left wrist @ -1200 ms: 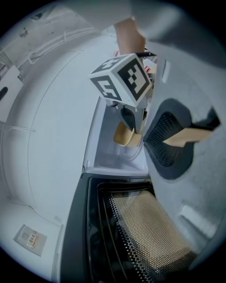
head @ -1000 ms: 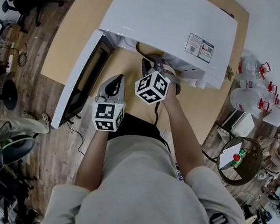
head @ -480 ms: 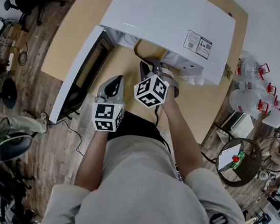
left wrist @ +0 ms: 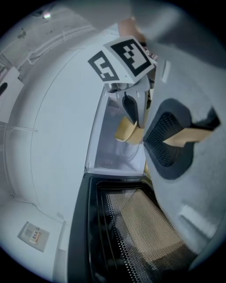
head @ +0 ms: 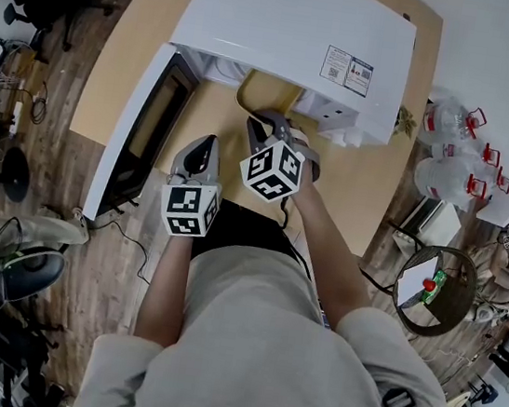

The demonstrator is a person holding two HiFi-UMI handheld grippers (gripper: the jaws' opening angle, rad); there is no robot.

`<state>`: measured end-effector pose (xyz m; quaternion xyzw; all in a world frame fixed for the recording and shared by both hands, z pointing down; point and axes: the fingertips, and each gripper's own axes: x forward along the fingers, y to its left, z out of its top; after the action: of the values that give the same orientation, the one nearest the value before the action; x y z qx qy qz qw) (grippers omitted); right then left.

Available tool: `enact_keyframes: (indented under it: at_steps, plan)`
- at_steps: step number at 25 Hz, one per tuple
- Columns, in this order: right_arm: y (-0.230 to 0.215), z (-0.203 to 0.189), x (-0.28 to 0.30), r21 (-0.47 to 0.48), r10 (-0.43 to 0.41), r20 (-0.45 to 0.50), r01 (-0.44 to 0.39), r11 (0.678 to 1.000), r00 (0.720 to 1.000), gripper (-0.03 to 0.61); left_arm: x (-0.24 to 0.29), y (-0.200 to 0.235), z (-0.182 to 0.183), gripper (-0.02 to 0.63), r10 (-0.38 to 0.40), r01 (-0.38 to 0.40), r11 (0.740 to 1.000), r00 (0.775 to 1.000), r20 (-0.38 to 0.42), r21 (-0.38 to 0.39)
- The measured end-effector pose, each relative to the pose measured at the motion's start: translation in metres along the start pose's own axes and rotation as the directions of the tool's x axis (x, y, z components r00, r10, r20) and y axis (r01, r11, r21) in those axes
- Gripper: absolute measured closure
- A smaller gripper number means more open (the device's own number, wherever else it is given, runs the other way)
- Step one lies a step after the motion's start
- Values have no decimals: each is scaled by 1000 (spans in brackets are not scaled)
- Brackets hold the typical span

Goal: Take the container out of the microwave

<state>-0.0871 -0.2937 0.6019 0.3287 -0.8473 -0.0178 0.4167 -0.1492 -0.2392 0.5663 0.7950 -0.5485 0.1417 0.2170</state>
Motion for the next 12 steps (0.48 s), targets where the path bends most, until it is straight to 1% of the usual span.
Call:
enact_keyframes:
  at_steps: [6, 12]
  plan:
    - [8, -5, -11, -10, 10, 14, -9, 1000, 1000, 541, -6, -6, -3, 612, 16, -16, 1000, 1000, 4, 3]
    - [18, -4, -23, 3, 26, 41, -26, 1000, 999, 541, -17, -12, -6, 612, 32, -32, 999, 999, -8, 17]
